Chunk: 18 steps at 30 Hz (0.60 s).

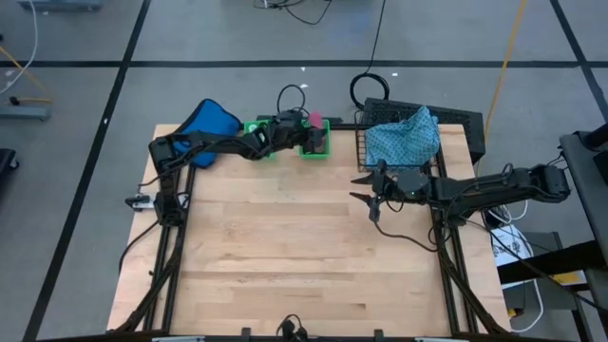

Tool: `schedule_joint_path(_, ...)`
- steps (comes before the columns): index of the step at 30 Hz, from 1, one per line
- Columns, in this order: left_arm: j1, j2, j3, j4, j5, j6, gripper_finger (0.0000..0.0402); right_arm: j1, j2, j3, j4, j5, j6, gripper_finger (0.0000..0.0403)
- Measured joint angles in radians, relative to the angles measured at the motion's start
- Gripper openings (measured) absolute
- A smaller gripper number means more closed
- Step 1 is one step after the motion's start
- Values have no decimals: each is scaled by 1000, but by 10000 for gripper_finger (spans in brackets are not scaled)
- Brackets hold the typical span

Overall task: Pick & place medical supplies in basket/bin
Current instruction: Put the pink bandage into the right green bin

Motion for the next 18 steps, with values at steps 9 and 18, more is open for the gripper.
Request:
schedule_joint_path(9,17,-22,0,12,6,27,264,0,0,0,-4,0,19,160)
schedule_joint_path(18,120,-32,179,-258,-63,124,264,0,0,0,1,0,19,160)
